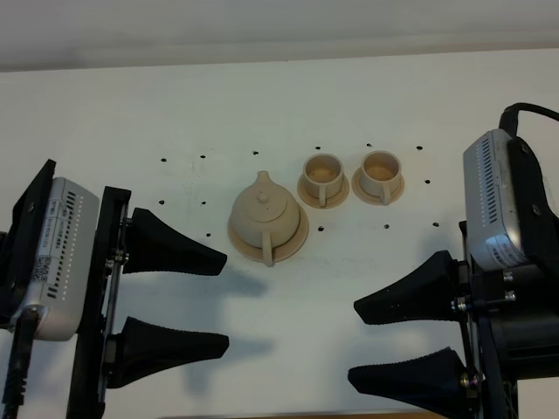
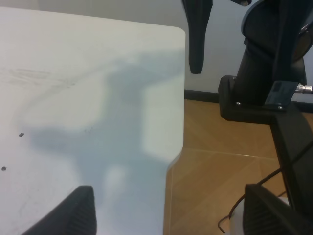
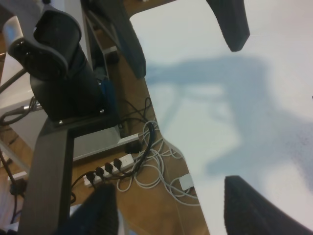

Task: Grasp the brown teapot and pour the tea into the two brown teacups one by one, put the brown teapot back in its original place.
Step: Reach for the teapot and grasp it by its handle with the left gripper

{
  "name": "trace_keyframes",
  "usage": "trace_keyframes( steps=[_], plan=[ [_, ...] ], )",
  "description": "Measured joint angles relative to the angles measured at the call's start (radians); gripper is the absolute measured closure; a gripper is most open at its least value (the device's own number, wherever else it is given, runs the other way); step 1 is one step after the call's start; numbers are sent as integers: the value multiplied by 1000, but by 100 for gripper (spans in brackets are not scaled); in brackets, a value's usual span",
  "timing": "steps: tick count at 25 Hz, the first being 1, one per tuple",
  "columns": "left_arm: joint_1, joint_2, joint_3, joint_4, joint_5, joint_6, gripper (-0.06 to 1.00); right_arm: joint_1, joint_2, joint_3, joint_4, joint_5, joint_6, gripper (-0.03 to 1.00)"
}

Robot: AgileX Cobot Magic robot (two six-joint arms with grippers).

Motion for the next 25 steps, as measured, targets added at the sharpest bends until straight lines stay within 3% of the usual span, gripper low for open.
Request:
trace_keyframes(
  steps=[12,15,20,25],
  plan=[
    [0,0,0,0,0,-2,26,0,0,0,-1,0,1,50],
    [0,0,0,2,-26,-48,26,0,0,0,-10,-15,26,50],
    [0,0,0,59,-169,-179,26,0,0,0,-108,-97,157,52],
    [23,0,0,84,-289,-274,27,0,0,-2,-290,-189,349,53]
  ],
)
